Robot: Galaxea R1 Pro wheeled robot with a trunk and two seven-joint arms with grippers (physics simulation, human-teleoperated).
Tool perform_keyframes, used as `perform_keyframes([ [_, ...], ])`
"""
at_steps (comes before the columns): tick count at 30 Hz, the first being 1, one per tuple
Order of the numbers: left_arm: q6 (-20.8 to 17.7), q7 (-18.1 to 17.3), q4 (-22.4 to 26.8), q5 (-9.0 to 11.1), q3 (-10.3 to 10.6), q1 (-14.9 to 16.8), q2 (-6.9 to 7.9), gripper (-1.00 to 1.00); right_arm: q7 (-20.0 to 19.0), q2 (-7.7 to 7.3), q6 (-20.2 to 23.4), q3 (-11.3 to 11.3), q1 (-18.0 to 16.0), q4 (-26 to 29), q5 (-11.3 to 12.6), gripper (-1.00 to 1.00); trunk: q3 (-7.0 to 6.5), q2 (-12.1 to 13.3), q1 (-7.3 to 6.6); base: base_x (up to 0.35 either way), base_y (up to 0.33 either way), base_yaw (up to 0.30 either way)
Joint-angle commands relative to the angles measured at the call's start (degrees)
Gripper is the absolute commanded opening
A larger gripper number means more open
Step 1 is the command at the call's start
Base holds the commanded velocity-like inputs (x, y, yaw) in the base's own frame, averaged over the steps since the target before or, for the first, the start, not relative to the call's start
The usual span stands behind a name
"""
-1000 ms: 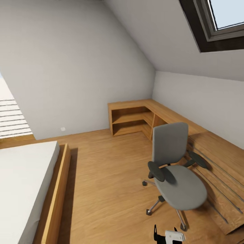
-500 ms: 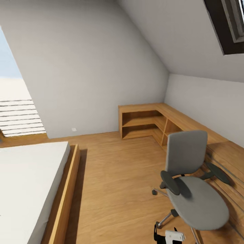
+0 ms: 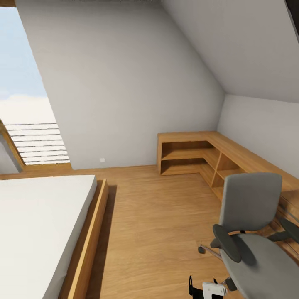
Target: In the bedroom, organize the workspace by keeping the computer under the desk, ensuring the monitor is on the desk, placing the keyboard on the desk next to the monitor, placing the mouse on the desk next to the keyboard, moving the folder from the swivel chair onto the desk next to the mouse, stacking the notebook on top of the folder with the pen on top of the notebook, and positioning the swivel chair next to the desk.
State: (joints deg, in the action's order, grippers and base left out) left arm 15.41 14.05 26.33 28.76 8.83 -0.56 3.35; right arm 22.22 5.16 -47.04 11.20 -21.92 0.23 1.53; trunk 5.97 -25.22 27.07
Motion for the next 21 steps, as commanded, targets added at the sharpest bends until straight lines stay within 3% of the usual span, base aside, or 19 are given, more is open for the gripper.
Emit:
perform_keyframes([
  [1,0.1,0.5,0.1,0.4,0.5,0.0,0.07,1.00,0.4,-0.01,-0.1,0.5,-0.1,-0.1,0.1,1.00,0.03,-0.1,0.03,0.010,0.000,0.195],
  [8,0.1,0.5,0.1,0.4,0.5,0.0,0.07,1.00,0.1,-0.06,-0.1,0.5,-0.1,-0.1,0.1,1.00,-0.35,-0.1,0.03,0.216,0.000,0.171],
  [21,0.1,0.5,0.1,0.4,0.5,0.0,-0.01,1.00,-0.1,-0.33,0.2,0.6,-0.1,-1.3,-0.2,1.00,-0.40,-0.1,0.03,0.286,0.000,0.015],
])
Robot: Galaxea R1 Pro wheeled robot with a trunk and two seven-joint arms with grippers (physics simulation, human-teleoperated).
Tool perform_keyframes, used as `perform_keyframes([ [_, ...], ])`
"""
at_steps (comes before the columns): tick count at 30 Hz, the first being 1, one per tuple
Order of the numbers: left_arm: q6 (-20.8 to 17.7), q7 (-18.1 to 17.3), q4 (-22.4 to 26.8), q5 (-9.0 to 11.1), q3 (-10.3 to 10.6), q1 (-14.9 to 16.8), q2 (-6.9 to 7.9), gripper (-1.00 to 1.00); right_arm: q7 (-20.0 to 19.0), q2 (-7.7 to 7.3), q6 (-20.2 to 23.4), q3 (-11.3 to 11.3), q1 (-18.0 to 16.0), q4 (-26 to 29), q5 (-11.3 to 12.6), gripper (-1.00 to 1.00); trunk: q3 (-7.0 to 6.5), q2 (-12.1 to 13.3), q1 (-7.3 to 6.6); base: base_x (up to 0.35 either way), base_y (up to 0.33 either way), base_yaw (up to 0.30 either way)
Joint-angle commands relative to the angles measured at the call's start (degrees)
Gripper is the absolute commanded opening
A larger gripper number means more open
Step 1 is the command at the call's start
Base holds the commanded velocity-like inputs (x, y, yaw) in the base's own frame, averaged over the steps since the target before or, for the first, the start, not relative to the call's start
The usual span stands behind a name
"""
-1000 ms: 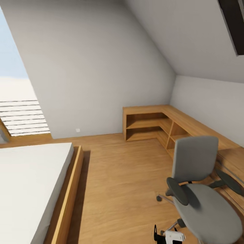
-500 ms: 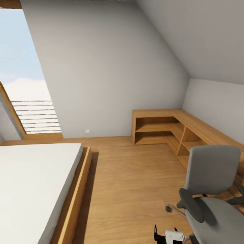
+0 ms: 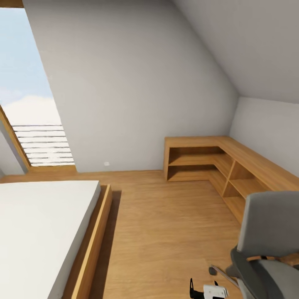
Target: In the bedroom, organize the workspace by keeping the computer under the desk, ensuring the monitor is on the desk, placing the keyboard on the desk next to the monitor, placing the mouse on the desk next to the keyboard, moving the folder from the swivel chair onto the desk next to the mouse, stacking the notebook on top of the folder with the pen on top of the notebook, and positioning the swivel chair next to the desk.
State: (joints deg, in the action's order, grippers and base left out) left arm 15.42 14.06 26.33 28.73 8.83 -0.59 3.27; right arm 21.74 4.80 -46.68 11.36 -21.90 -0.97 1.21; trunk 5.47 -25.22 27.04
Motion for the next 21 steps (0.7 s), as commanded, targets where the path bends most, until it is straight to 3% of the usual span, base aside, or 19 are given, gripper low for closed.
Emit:
perform_keyframes([
  [1,0.1,0.4,0.1,0.4,0.5,0.0,0.09,1.00,0.4,0.03,-0.1,0.5,-0.1,-0.1,0.1,1.00,0.11,-0.1,0.06,0.319,0.000,0.000],
  [21,0.1,0.4,0.1,0.4,0.5,0.0,0.07,1.00,0.3,-0.05,-0.1,0.5,-0.1,-0.2,0.0,1.00,0.10,-0.1,0.06,0.329,0.000,0.000],
])
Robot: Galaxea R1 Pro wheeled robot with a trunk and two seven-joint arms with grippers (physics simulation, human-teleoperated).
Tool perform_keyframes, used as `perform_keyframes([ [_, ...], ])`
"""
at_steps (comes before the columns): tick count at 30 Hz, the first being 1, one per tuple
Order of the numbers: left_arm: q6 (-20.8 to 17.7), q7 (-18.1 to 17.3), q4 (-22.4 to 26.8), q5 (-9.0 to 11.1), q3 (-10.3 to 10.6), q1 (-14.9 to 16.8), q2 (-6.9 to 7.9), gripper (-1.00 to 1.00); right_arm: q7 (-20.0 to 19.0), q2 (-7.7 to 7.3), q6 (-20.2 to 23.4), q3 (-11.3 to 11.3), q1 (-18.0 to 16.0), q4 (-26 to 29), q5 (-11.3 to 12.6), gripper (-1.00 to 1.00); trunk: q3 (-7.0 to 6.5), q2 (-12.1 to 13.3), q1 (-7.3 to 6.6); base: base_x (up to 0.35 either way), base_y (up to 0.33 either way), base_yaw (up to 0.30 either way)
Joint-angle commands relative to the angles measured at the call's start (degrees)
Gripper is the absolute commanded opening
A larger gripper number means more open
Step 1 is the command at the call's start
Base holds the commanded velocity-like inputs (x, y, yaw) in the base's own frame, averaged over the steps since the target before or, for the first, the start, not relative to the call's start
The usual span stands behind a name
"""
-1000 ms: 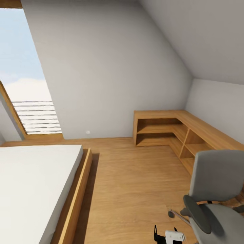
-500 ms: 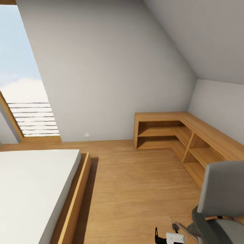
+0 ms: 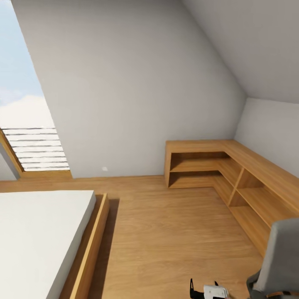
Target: In the bedroom, organize the workspace by keeping the computer under the desk, ensuring the monitor is on the desk, placing the keyboard on the desk next to the monitor, placing the mouse on the desk next to the keyboard, moving the folder from the swivel chair onto the desk next to the mouse, stacking the notebook on top of the folder with the pen on top of the notebook, and positioning the swivel chair next to the desk.
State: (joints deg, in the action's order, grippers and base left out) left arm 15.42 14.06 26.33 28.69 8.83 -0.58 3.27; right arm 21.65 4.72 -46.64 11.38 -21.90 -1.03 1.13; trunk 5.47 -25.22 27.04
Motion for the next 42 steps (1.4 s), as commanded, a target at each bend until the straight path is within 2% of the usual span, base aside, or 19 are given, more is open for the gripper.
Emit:
perform_keyframes([
  [1,0.1,0.4,0.1,0.4,0.5,0.0,0.07,1.00,0.4,0.03,-0.1,0.5,-0.1,-0.1,0.1,1.00,0.11,-0.1,0.06,0.331,0.000,0.000],
  [42,0.1,0.4,0.1,0.4,0.6,0.0,0.07,1.00,0.4,0.04,0.1,0.5,-0.1,-0.1,0.0,1.00,0.11,-0.1,0.06,0.333,0.000,0.000],
])
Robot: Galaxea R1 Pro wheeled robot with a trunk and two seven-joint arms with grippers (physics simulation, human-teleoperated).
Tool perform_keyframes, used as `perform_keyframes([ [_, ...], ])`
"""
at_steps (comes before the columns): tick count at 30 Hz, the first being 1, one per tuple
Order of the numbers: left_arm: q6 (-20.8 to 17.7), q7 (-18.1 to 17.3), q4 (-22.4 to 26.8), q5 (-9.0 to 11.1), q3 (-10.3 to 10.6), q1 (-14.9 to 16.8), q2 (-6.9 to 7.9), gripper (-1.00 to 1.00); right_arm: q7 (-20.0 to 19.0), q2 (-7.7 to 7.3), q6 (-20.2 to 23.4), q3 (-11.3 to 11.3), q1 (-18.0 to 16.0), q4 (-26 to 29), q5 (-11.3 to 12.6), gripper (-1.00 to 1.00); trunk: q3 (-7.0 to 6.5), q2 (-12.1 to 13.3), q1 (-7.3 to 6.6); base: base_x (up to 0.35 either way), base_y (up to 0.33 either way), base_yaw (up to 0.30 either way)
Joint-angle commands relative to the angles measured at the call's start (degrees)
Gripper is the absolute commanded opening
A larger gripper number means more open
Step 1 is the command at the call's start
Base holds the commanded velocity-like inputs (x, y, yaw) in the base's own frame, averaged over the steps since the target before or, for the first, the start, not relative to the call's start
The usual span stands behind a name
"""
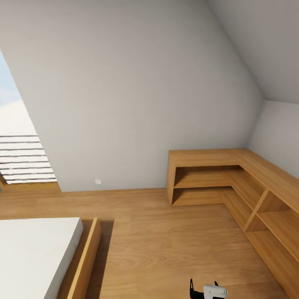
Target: In the bedroom, organize the workspace by keeping the computer under the desk, ensuring the monitor is on the desk, placing the keyboard on the desk next to the monitor, placing the mouse on the desk next to the keyboard, moving the folder from the swivel chair onto the desk next to the mouse, stacking the notebook on top of the folder with the pen on top of the notebook, and positioning the swivel chair next to the desk.
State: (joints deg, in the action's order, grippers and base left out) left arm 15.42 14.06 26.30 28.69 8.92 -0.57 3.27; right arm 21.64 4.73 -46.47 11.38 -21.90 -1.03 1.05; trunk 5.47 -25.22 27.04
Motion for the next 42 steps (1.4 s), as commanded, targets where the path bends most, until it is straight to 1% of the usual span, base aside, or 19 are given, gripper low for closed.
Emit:
perform_keyframes([
  [1,0.1,0.4,0.1,0.4,0.5,0.0,0.07,1.00,0.4,0.03,-0.1,0.5,-0.1,-0.1,0.1,1.00,0.11,-0.1,0.07,0.333,0.000,0.000],
  [13,0.1,0.4,0.2,0.4,0.6,0.0,0.07,1.00,0.2,0.10,-0.1,0.6,-0.1,-0.1,0.1,1.00,0.11,-0.1,0.07,0.333,0.000,0.000],
  [16,0.1,0.4,0.2,0.4,0.6,0.0,0.07,1.00,-1.3,0.05,-0.1,0.5,-0.1,-0.1,0.1,1.00,0.07,-0.1,0.07,0.333,0.000,-0.073],
  [18,0.2,0.4,0.2,0.4,0.6,0.0,0.07,1.00,-3.6,-0.03,-0.1,0.5,-0.1,-0.1,0.1,1.00,0.01,-0.1,0.07,0.333,0.000,-0.158],
  [19,0.1,0.4,0.2,0.4,0.6,0.0,0.07,1.00,-5.3,-0.09,-0.1,0.5,-0.1,-0.1,0.0,1.00,-0.02,-0.1,0.07,0.333,0.000,-0.189],
  [22,0.2,0.4,0.2,0.4,0.6,0.0,0.07,1.00,-8.0,-0.42,-0.1,0.5,-0.1,-0.1,0.0,1.00,-0.13,-0.1,0.07,0.333,0.000,-0.205],
  [26,0.2,0.4,0.2,0.4,0.6,0.0,0.07,1.00,-9.6,-0.74,-0.1,0.5,-0.1,-0.1,0.0,1.00,-0.28,-0.1,0.07,0.333,0.000,-0.221],
  [33,0.1,0.4,0.1,0.4,0.6,0.0,0.12,1.00,-10.2,-0.86,-0.1,0.5,-0.1,-0.1,0.0,1.00,-0.56,-0.1,0.07,0.287,0.000,-0.228],
  [42,0.1,0.4,0.2,0.4,0.6,0.0,0.13,1.00,-10.3,-0.94,-0.1,0.5,-0.1,-0.1,0.0,1.00,-0.92,-0.1,0.07,0.045,0.000,-0.230],
])
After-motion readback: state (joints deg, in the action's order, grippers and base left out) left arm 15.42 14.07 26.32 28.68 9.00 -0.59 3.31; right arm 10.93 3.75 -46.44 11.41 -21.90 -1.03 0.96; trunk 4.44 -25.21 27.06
